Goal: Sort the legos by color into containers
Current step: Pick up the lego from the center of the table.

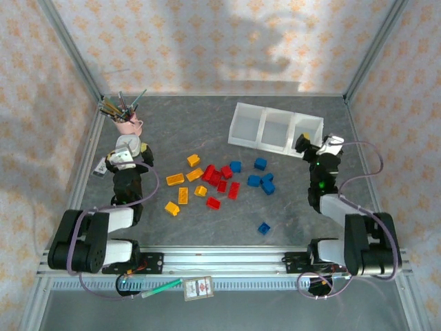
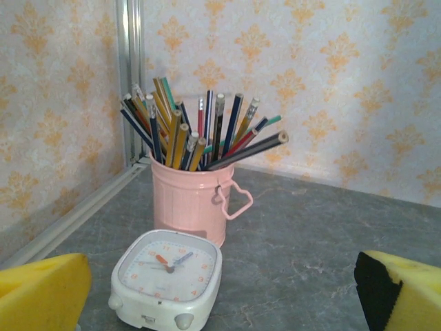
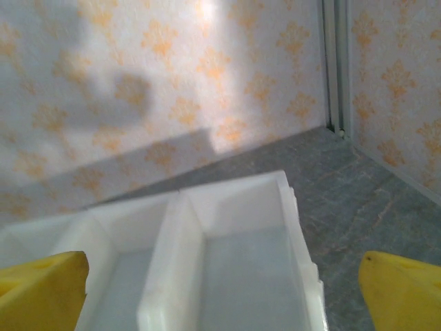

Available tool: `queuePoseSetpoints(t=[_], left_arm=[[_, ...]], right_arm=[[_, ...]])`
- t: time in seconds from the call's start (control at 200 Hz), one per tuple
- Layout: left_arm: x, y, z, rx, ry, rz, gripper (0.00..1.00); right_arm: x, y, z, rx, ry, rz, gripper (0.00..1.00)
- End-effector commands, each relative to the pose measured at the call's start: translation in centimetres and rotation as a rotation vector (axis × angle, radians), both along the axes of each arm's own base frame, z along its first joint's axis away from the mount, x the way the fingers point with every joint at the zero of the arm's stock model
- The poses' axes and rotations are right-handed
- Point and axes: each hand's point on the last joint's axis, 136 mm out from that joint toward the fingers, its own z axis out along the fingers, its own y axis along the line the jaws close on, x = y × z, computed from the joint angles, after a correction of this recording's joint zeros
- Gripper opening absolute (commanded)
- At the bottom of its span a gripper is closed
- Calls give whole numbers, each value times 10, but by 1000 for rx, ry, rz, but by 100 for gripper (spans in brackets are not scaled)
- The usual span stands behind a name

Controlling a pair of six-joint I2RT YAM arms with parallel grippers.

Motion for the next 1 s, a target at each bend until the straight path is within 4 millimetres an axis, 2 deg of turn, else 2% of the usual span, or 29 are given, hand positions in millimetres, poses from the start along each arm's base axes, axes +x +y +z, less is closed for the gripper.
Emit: queuePoseSetpoints(t=[0.0,0.06,0.16,0.305,0.435,0.651,0.796,0.991], left_arm=[[3,-7,16,-43,-9,-39,99],[0,-6,24,-114,-39,-34,99],[-7,2,32,-319,-103,6,99],[-17,3,36,-476,-152,3,99],[-12,-11,33,-517,-45,-56,99],[-16,-50,26,-616,93,-201,99],[-23,-89,19,-646,190,-303,99],[-31,-143,18,-678,280,-450,99]], right_arm=[[-3,1,6,211,38,-16,100],[-6,-8,-1,330,89,-96,100],[-12,-6,-14,418,149,-99,100],[-18,1,-21,416,258,-77,100],[-27,16,-34,382,394,-41,100],[-40,41,-47,341,550,32,100],[-51,66,-64,337,677,129,100],[-65,93,-77,290,786,213,100]])
